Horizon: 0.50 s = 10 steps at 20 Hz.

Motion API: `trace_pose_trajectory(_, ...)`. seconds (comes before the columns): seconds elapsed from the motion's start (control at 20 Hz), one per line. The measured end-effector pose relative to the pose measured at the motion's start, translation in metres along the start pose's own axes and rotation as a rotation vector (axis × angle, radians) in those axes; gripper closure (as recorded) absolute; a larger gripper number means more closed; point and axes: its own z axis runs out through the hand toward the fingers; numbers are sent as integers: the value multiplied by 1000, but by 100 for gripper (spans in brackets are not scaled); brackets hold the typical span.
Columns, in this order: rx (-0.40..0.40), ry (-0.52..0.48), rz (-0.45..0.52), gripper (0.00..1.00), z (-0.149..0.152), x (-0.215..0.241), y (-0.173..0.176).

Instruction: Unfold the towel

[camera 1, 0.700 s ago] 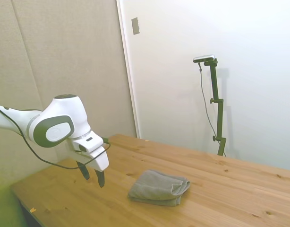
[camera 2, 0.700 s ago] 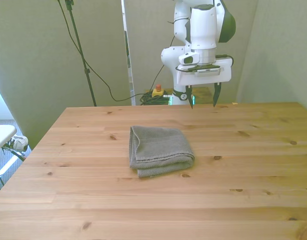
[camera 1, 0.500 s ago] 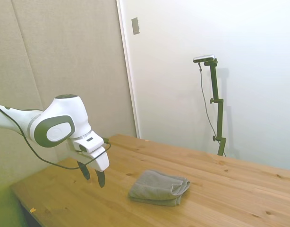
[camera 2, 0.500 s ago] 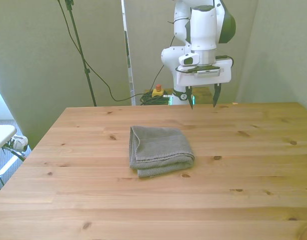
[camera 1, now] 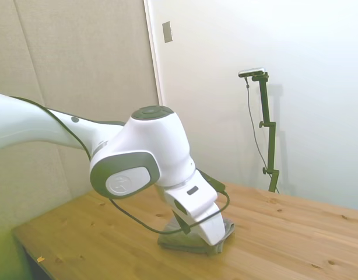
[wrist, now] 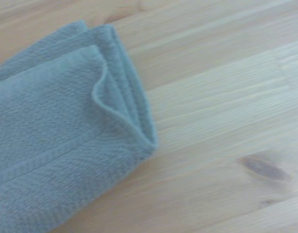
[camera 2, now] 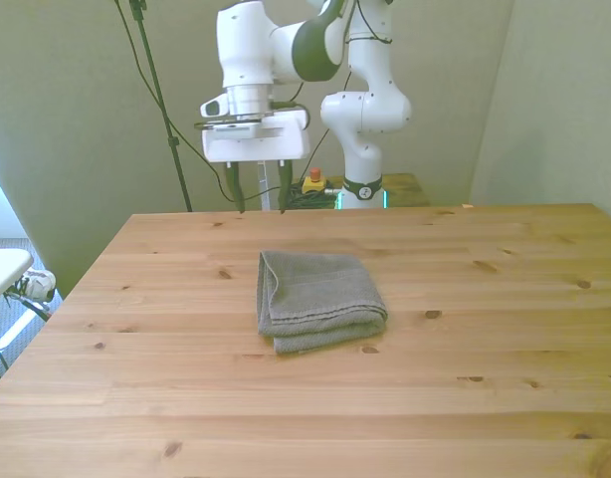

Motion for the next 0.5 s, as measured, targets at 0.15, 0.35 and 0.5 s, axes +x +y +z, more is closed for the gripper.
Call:
trace_pose_trajectory(0.15, 14, 15, 2, 0, 8, 2, -8)
trace_pose_trajectory(0.35, 72, -2, 50, 0, 31, 22, -3)
trace_pose_trajectory(0.5, 108, -4, 75, 0, 40, 42, -5)
